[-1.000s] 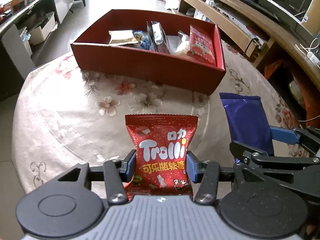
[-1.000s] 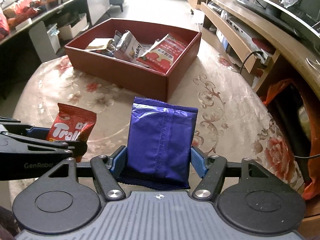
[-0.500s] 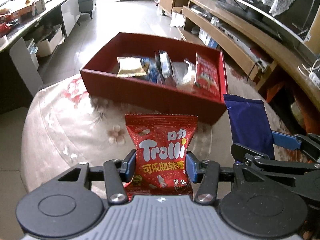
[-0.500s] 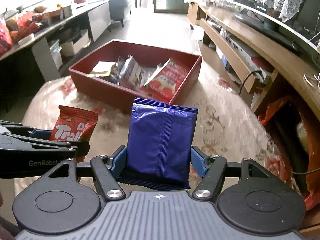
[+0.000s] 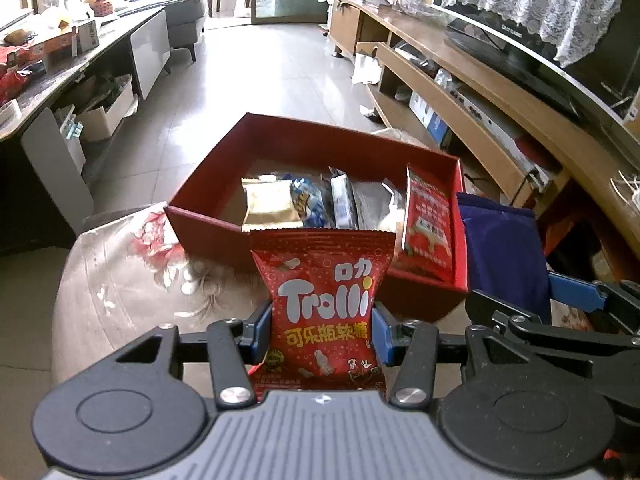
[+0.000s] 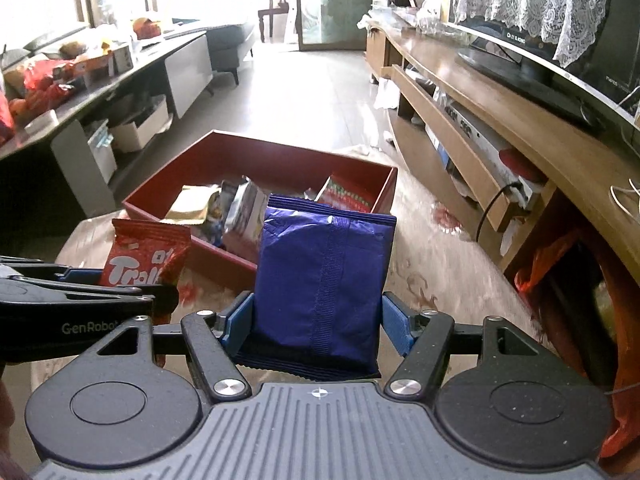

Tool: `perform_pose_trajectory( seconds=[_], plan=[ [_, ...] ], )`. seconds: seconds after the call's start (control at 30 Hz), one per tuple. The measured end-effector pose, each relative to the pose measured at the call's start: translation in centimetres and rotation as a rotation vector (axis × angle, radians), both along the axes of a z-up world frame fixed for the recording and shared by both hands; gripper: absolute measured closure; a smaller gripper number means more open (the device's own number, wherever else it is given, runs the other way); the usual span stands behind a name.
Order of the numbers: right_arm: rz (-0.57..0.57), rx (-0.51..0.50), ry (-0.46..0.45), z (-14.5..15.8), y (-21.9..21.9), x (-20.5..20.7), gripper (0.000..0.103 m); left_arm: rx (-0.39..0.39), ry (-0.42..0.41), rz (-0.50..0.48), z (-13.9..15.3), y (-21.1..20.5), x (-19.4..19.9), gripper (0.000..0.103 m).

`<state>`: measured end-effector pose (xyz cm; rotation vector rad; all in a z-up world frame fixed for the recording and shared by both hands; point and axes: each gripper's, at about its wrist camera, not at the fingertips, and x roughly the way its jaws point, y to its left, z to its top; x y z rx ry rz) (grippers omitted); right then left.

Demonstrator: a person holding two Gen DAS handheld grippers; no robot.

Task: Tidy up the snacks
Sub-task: 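Carry the Trolli bag and blue pouch over the red box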

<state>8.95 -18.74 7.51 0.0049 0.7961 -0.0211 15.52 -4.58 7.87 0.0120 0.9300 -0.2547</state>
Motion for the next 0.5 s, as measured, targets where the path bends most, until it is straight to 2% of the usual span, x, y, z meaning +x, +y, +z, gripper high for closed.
perform_pose_trajectory(
  seconds=[0.33, 0.5],
  plan=[
    [-0.007, 0.008, -0.036, 1.1, -0.3, 3.2, 0.029, -0.012, -0.038, 0.035, 1.1, -0.6, 3.9, 0.054],
    [-0.011, 0.006, -0.038, 1.0, -0.6, 5.5, 0.029, -0.008, -0.036, 0.053, 0.5, -1.2, 6.4, 0.054]
  ],
)
